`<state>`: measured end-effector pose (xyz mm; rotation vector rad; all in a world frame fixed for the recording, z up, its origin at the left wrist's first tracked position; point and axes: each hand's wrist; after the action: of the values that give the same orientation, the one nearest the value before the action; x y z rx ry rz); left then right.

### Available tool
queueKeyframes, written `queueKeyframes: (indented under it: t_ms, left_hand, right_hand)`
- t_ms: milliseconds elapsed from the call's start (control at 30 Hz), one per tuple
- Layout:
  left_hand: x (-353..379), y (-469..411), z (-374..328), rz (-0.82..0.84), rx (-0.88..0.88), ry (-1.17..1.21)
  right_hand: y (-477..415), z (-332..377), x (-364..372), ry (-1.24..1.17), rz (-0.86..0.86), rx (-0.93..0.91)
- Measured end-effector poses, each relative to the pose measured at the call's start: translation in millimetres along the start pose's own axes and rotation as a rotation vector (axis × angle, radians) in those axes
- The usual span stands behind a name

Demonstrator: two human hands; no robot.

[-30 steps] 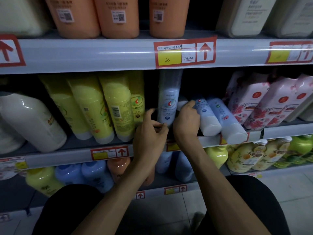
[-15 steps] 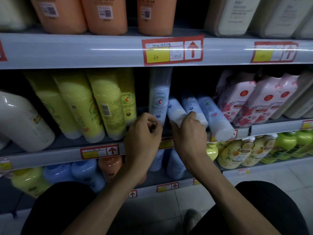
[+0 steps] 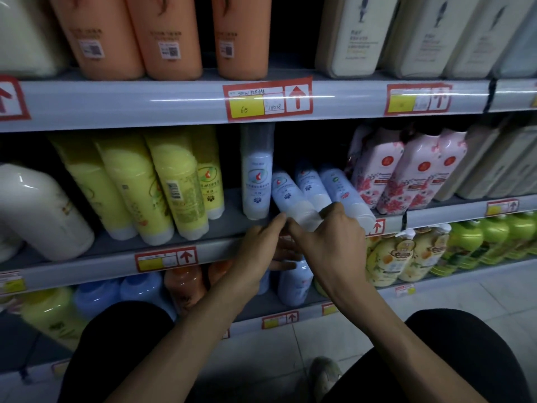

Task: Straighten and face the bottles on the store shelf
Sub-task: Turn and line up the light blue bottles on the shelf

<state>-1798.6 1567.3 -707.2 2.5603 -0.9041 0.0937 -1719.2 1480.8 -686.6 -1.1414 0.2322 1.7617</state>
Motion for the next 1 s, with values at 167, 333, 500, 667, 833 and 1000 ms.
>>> queueKeyframes:
  t_ms: [167, 333, 500, 667, 833, 1000]
  left_hand:
    - [3.7, 1.3, 3.9, 0.098, -0.133, 0.235]
    - [0.3, 1.1, 6.5, 0.138, -0.153, 0.205]
    - [-4.9, 8.4, 6.2, 0.182, -0.157, 0.203]
    - [-9.8, 21.3, 10.6, 0.240, -0.141, 0.198]
    - [-20.0, 25.5, 24.7, 0.216, -0.066, 0.080]
    - [-38.6, 25.1, 36.8, 0.170, 0.139, -0.140]
  right_hand:
    - [17.0, -6.3, -11.2, 0.034, 0.038, -0.018]
    - [12.5, -27.6, -12.7, -0.054, 0.179, -0.019]
    - [-3.1, -43.6, -17.2, -0.232, 0.326, 0.071]
    - [-12.4, -40.7, -15.9, -0.392, 0.422, 0.193]
    - [-14.4, -34.8, -14.8, -0.552, 0.516, 0.222]
    - [-5.4, -33.7, -2.4, -0.578, 0.583, 0.121]
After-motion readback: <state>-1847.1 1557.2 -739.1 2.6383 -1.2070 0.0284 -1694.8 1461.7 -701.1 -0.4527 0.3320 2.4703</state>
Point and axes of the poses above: each hand's wrist, its own y-axis away from the middle knuckle, its own x-axis out of the palm, z = x × y, and after that the axes turned 3 degrees about y, right-handed
